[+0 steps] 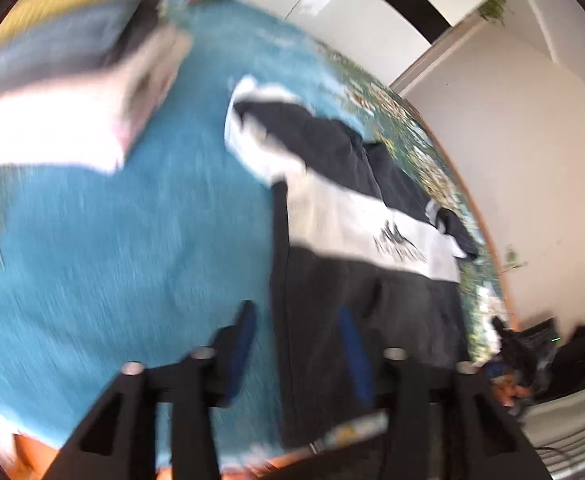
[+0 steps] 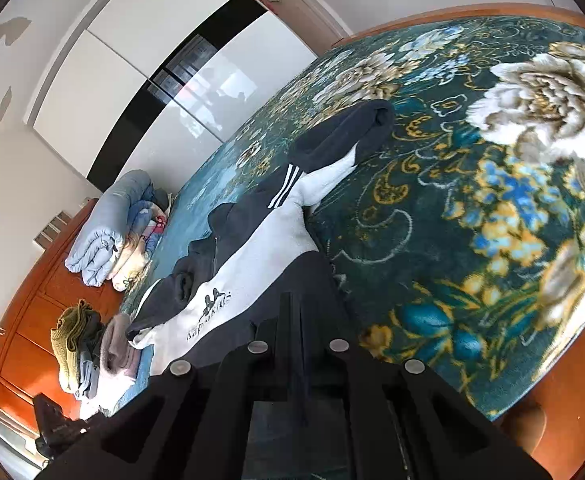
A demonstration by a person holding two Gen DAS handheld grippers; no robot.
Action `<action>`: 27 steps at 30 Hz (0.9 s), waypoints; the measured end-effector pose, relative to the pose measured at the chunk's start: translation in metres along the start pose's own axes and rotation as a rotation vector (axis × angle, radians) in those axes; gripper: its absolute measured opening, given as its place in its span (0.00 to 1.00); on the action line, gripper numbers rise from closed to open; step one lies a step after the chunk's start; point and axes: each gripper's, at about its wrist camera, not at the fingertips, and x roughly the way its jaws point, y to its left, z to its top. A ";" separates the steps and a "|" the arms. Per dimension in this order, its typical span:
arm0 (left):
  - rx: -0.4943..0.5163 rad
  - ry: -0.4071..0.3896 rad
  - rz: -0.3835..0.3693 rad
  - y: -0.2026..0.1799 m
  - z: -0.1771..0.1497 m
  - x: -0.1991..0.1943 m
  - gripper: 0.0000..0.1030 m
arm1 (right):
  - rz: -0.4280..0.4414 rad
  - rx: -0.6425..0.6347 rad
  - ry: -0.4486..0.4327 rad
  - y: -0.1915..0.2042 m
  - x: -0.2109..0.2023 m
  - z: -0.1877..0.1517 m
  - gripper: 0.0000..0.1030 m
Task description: Fold clothes
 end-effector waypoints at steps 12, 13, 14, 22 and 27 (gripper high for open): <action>0.561 0.051 0.220 -0.128 0.100 0.176 0.68 | -0.056 -0.038 0.136 0.011 0.092 0.022 0.04; 0.567 0.074 0.219 -0.130 0.103 0.193 0.68 | -0.061 -0.039 0.142 0.009 0.096 0.022 0.04; 0.582 0.097 0.232 -0.131 0.105 0.211 0.68 | -0.061 -0.031 0.146 0.007 0.099 0.024 0.04; 0.559 0.132 0.244 -0.121 0.109 0.256 0.68 | 0.037 0.032 0.091 0.014 0.120 0.071 0.04; 0.524 0.117 0.263 -0.118 0.114 0.251 0.47 | 0.135 0.061 0.002 0.021 0.129 0.097 0.05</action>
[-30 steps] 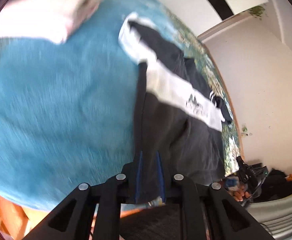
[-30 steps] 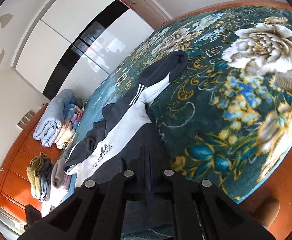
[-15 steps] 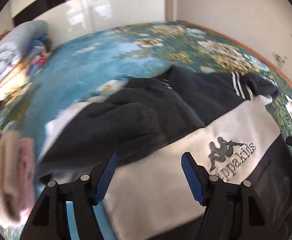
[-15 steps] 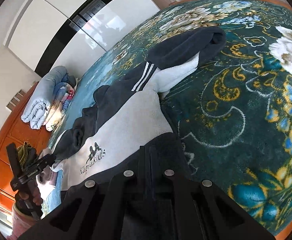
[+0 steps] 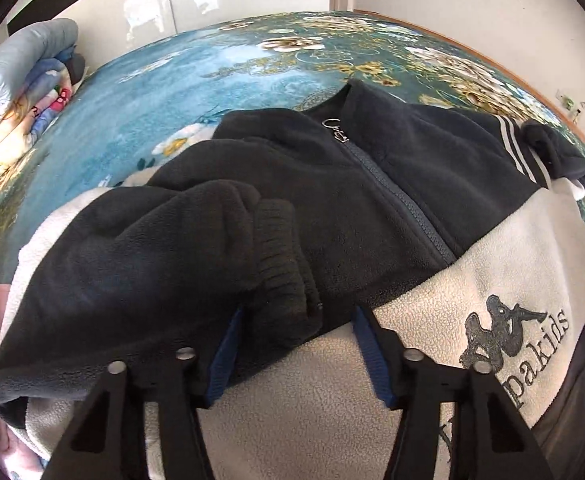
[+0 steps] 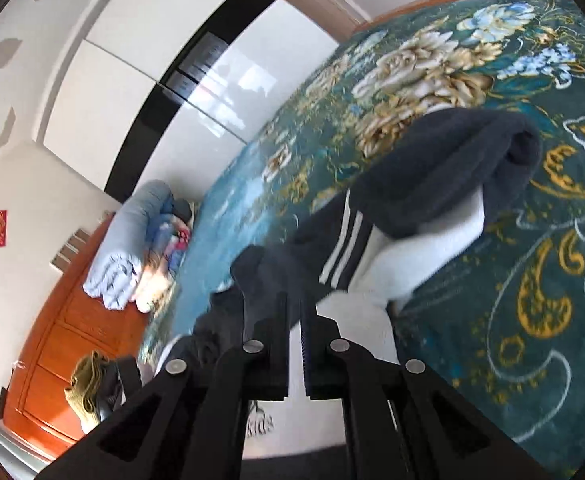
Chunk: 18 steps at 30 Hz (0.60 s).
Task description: Fold clothes
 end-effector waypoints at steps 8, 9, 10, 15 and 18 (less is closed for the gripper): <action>-0.167 0.028 0.008 0.019 0.021 -0.019 0.24 | 0.026 0.096 0.000 -0.038 0.002 -0.009 0.10; -0.198 -0.010 -0.016 0.021 0.029 -0.036 0.24 | 0.037 0.102 -0.006 -0.039 -0.001 -0.008 0.10; -0.229 -0.049 -0.040 0.024 0.037 -0.053 0.24 | 0.046 0.104 -0.014 -0.039 -0.004 -0.007 0.10; -0.250 -0.238 -0.170 0.002 0.088 -0.142 0.23 | 0.085 0.125 -0.049 -0.042 -0.018 -0.003 0.10; -0.214 -0.281 -0.275 -0.032 0.121 -0.166 0.24 | 0.089 0.135 -0.059 -0.045 -0.022 -0.002 0.10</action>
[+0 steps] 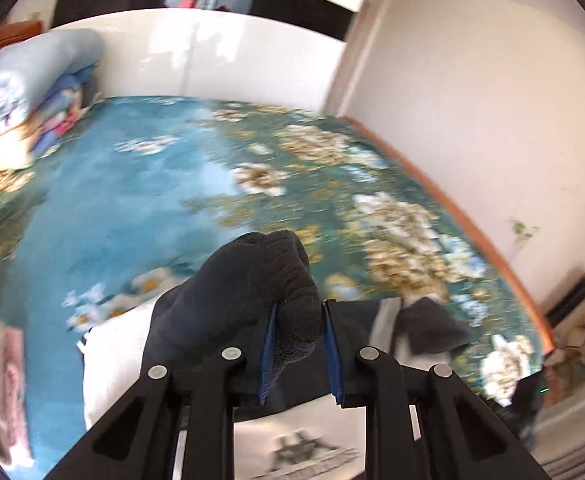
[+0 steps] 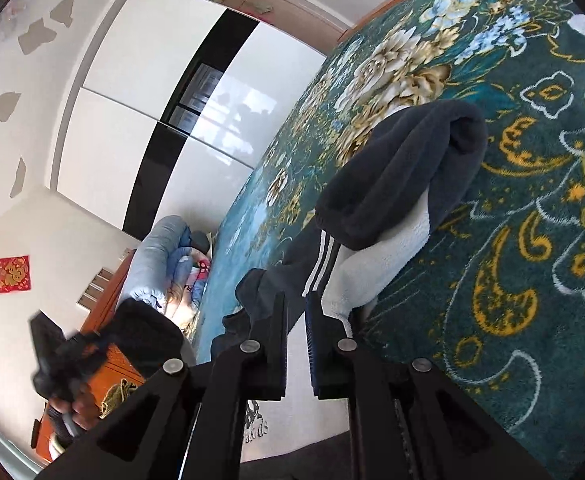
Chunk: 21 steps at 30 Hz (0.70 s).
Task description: Fold clothes
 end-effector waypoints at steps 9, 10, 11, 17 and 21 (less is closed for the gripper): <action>0.007 0.250 -0.042 -0.084 -0.032 0.165 0.24 | 0.003 0.021 -0.064 -0.010 -0.028 0.011 0.10; -0.022 0.297 -0.050 -0.085 -0.043 0.186 0.24 | -0.004 0.020 -0.072 -0.012 -0.031 0.012 0.10; -0.054 0.337 -0.052 -0.085 -0.055 0.201 0.24 | -0.010 0.025 -0.075 -0.014 -0.032 0.013 0.10; -0.169 0.448 -0.115 -0.081 -0.094 0.226 0.54 | -0.034 0.029 -0.049 -0.017 -0.025 0.012 0.10; -0.202 0.390 -0.246 -0.063 -0.089 0.181 0.71 | -0.048 -0.004 -0.028 -0.011 -0.016 0.008 0.10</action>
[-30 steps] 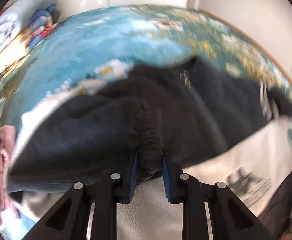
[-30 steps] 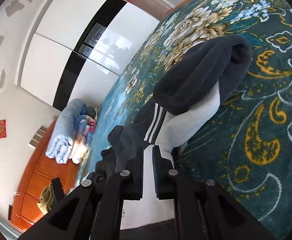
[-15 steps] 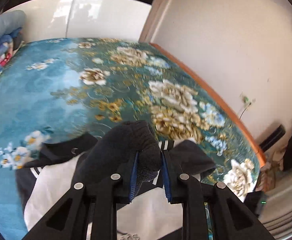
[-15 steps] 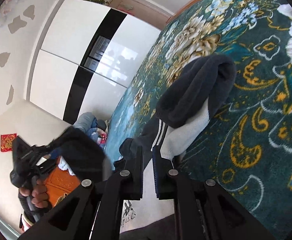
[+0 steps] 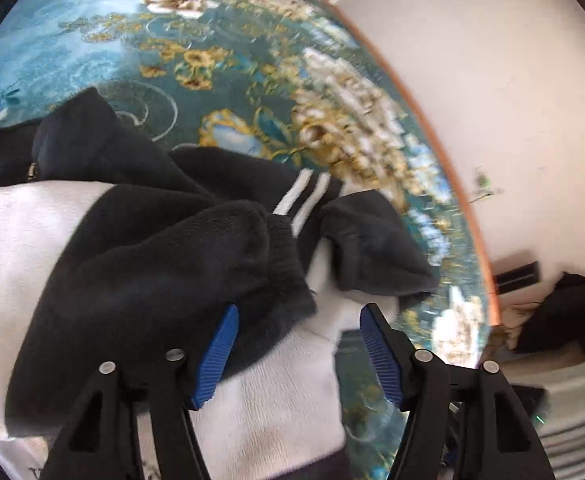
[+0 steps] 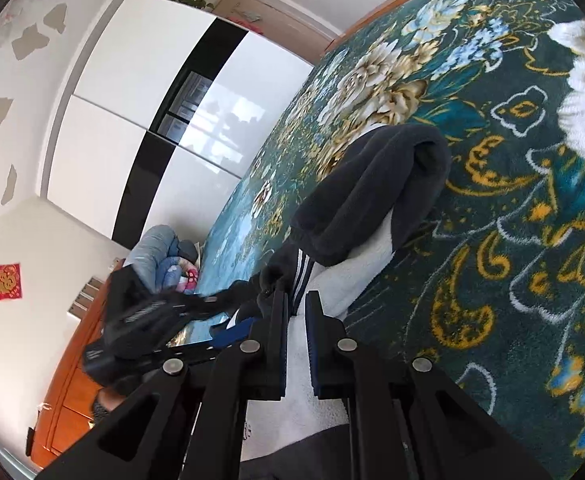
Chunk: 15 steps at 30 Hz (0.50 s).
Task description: Fold clothes
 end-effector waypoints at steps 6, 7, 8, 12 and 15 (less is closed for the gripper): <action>0.160 -0.184 0.226 0.042 -0.059 -0.097 0.77 | -0.061 -0.055 0.008 0.007 0.007 -0.001 0.11; 0.203 -0.223 0.331 0.052 -0.072 -0.109 0.77 | -0.074 -0.078 0.012 0.011 0.010 0.000 0.11; 0.220 -0.240 0.400 0.064 -0.084 -0.116 0.78 | -0.088 -0.102 0.016 0.015 0.013 0.002 0.11; 0.157 -0.252 0.505 0.117 -0.123 -0.136 0.78 | -0.166 -0.263 0.041 0.044 0.033 0.019 0.40; 0.017 -0.252 0.439 0.156 -0.139 -0.151 0.78 | -0.300 -0.471 0.068 0.075 0.063 0.030 0.65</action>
